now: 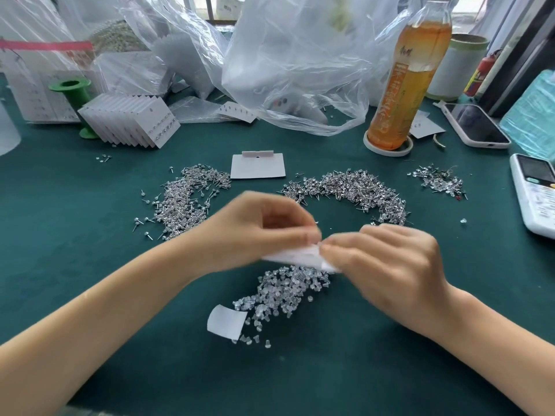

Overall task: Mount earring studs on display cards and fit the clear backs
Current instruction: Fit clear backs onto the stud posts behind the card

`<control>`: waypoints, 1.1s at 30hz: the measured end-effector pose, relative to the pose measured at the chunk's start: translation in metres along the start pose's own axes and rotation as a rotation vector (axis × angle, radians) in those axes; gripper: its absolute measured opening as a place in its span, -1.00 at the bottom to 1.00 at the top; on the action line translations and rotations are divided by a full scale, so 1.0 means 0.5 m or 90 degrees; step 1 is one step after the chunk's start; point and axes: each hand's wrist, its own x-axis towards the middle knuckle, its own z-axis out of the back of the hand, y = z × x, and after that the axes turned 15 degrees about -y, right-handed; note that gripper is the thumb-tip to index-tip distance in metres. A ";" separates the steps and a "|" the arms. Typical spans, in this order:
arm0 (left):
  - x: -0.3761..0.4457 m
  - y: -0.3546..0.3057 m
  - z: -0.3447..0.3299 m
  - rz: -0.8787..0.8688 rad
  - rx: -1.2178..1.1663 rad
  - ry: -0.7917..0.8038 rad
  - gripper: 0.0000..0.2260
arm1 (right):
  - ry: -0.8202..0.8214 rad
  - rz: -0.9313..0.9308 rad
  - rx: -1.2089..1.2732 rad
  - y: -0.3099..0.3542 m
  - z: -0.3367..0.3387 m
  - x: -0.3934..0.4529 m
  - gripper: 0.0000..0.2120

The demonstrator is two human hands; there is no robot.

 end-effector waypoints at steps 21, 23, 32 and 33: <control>0.015 0.040 -0.024 -0.180 0.302 -0.035 -0.94 | -0.182 -0.637 0.185 -0.018 0.005 0.007 -0.74; 0.017 0.040 -0.027 -0.183 0.304 -0.035 -0.95 | -0.177 -0.636 0.188 -0.017 0.004 0.008 -0.76; 0.024 0.047 -0.032 -0.182 0.291 -0.042 -0.96 | -0.165 -0.602 0.175 -0.013 0.007 0.006 -0.82; 0.025 0.048 -0.030 -0.174 0.275 -0.050 -0.95 | -0.167 -0.580 0.171 -0.013 0.008 0.006 -0.83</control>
